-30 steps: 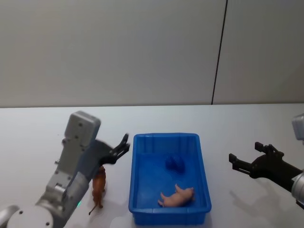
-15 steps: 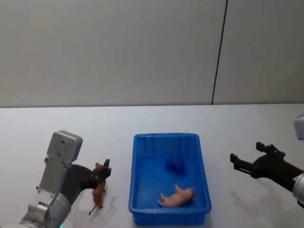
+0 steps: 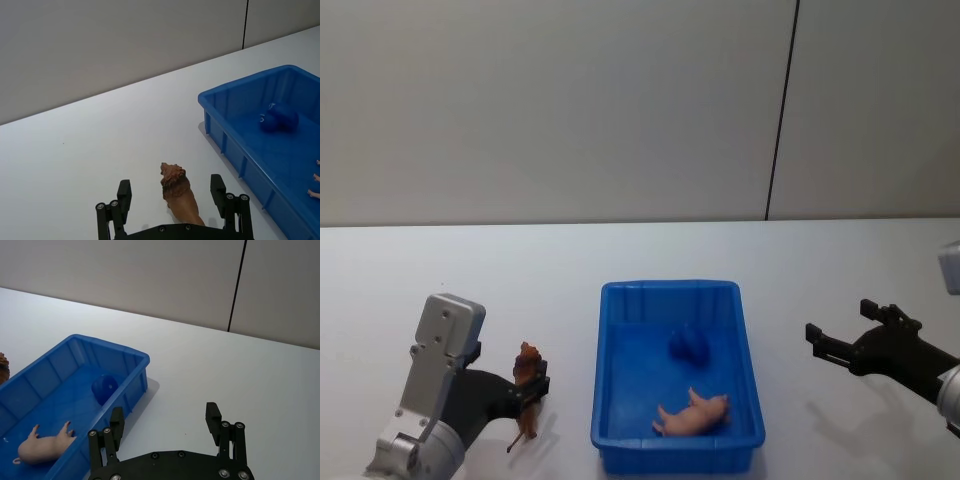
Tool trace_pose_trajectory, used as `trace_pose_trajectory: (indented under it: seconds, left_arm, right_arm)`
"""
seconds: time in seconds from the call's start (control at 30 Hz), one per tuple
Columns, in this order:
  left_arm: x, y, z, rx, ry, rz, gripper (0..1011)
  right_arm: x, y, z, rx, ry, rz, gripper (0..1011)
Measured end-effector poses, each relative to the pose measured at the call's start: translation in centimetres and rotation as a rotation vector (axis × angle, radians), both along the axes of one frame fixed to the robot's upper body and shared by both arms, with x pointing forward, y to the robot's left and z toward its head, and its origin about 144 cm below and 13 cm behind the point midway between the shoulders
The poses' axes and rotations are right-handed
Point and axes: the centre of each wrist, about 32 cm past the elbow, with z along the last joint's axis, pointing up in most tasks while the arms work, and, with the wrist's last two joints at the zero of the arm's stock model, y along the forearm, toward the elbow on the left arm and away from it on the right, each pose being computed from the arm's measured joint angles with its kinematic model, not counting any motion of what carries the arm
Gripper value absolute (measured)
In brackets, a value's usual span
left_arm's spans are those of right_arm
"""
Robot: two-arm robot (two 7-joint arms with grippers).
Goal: Pick up the two dolls from the table and place them into the box.
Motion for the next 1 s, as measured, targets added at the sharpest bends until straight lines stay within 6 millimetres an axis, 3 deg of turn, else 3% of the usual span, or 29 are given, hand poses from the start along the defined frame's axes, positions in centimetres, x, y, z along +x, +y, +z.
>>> trace_pose_trajectory:
  seconds: [0.8,1.0]
  left_arm:
    - [1.7,0.6,-3.0,-0.070,0.097,-0.051,1001]
    - [2.0,0.6,-3.3,-0.073,0.125,-0.067,904]
  right_arm:
    - [0.0,0.0,0.0,0.000,0.000,0.000,1001]
    - [0.0,0.0,0.0,0.000,0.000,0.000,1001]
